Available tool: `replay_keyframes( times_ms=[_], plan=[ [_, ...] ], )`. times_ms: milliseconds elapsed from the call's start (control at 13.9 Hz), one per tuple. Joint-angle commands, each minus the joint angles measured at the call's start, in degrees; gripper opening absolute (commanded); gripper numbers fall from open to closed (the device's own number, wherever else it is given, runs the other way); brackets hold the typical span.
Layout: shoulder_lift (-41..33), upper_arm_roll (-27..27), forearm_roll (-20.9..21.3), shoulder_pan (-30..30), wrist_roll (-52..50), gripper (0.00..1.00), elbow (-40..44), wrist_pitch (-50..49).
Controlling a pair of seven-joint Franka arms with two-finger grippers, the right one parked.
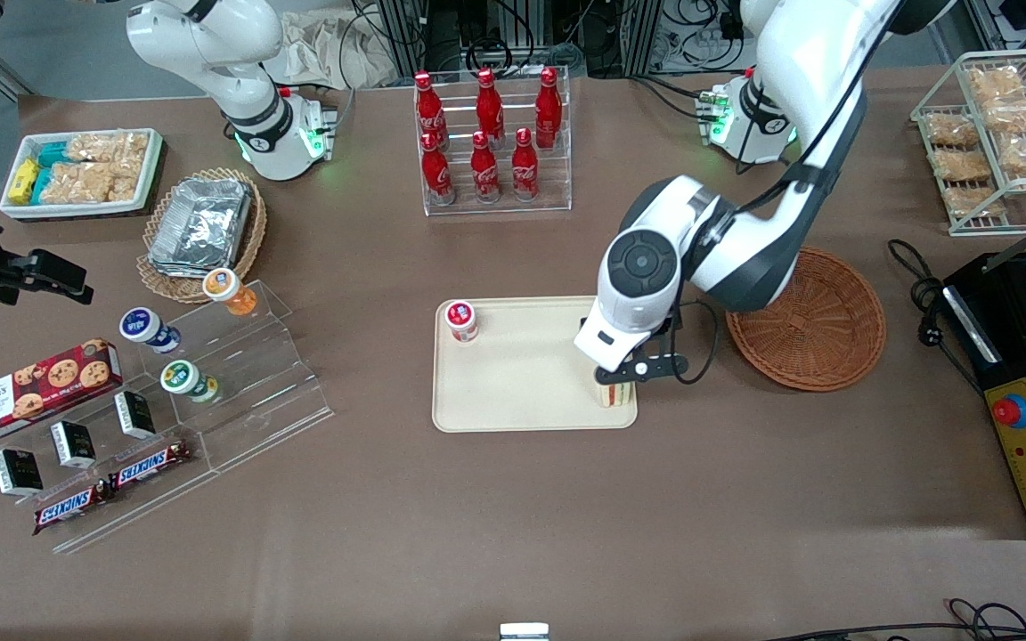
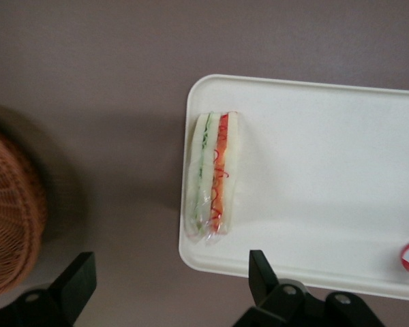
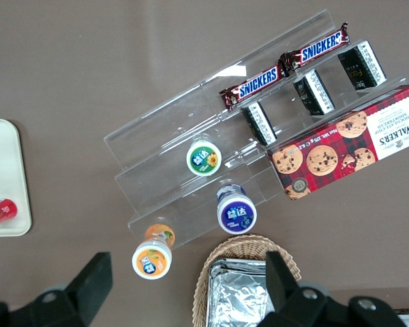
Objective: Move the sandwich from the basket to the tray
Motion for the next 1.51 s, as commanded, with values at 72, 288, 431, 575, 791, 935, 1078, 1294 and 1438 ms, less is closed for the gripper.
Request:
replay_keyframes(
  times_ms=[72, 288, 431, 575, 791, 935, 1078, 1294, 1438],
  plan=[
    [-5.2, 0.23, -0.23, 3.91, 7.27, 0.99, 0.2, -5.03],
    [-8.1, 0.4, -0.14, 8.66, 13.61, 0.99, -0.23, -7.16],
    [-9.42, 0.49, 0.04, 11.3, 16.85, 0.99, -0.32, -7.42],
    [-12.22, 4.51, -0.4, 11.67, 22.47, 0.99, -1.11, -7.6],
    [-16.44, 10.75, -4.7, 12.02, 32.4, 0.99, -1.55, -9.09],
    [-18.64, 14.53, -7.16, 12.19, 38.03, 0.99, -1.47, -10.41],
    [-20.4, 17.7, -9.53, 13.76, 43.3, 1.0, -1.12, -10.67],
    [-21.72, 19.37, -11.9, 16.41, 48.52, 1.0, -0.85, -10.68],
    [-22.87, 22.97, -16.9, 16.32, 48.95, 1.0, -0.24, -11.02]
  ],
)
